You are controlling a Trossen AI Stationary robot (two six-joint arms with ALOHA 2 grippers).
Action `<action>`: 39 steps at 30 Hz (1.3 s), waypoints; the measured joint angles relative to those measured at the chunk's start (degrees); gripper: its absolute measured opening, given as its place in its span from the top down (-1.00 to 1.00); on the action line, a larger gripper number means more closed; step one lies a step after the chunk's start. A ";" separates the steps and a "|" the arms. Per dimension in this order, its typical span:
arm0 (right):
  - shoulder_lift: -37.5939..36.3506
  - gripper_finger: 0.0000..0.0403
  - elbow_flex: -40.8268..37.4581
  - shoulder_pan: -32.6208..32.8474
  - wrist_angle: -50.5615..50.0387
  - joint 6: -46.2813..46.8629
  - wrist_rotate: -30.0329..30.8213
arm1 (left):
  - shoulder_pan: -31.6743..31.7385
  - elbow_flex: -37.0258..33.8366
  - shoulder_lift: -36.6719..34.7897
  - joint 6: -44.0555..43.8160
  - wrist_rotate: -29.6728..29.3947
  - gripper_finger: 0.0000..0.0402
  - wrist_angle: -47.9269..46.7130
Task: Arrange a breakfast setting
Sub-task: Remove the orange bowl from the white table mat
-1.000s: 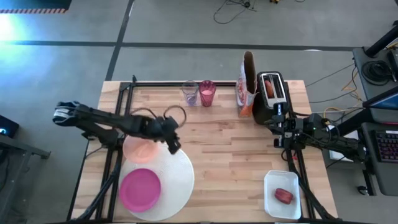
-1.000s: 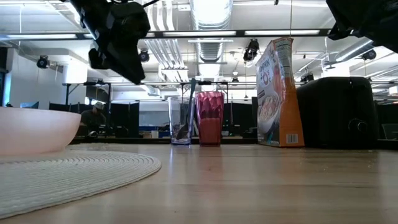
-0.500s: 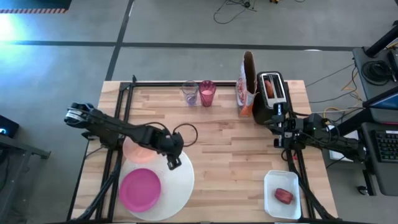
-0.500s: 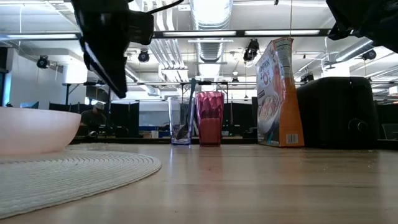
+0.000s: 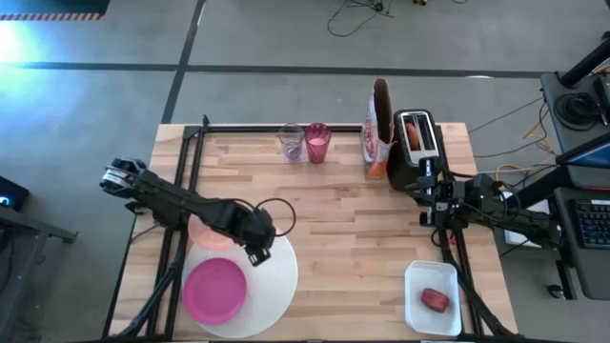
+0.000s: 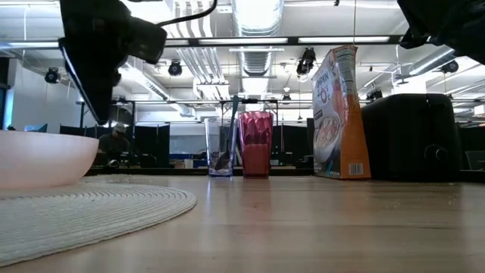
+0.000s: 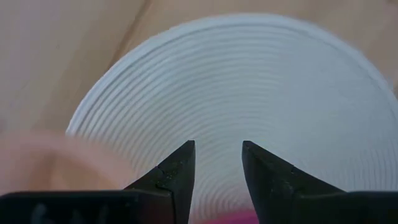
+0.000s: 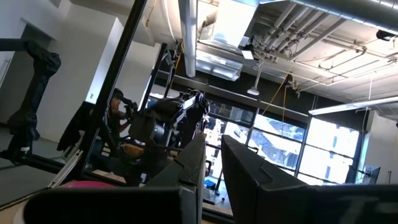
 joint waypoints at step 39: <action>0.02 0.79 0.00 -0.01 0.00 0.00 -0.01 | -0.82 -9.67 0.32 -4.81 -6.26 0.96 -1.22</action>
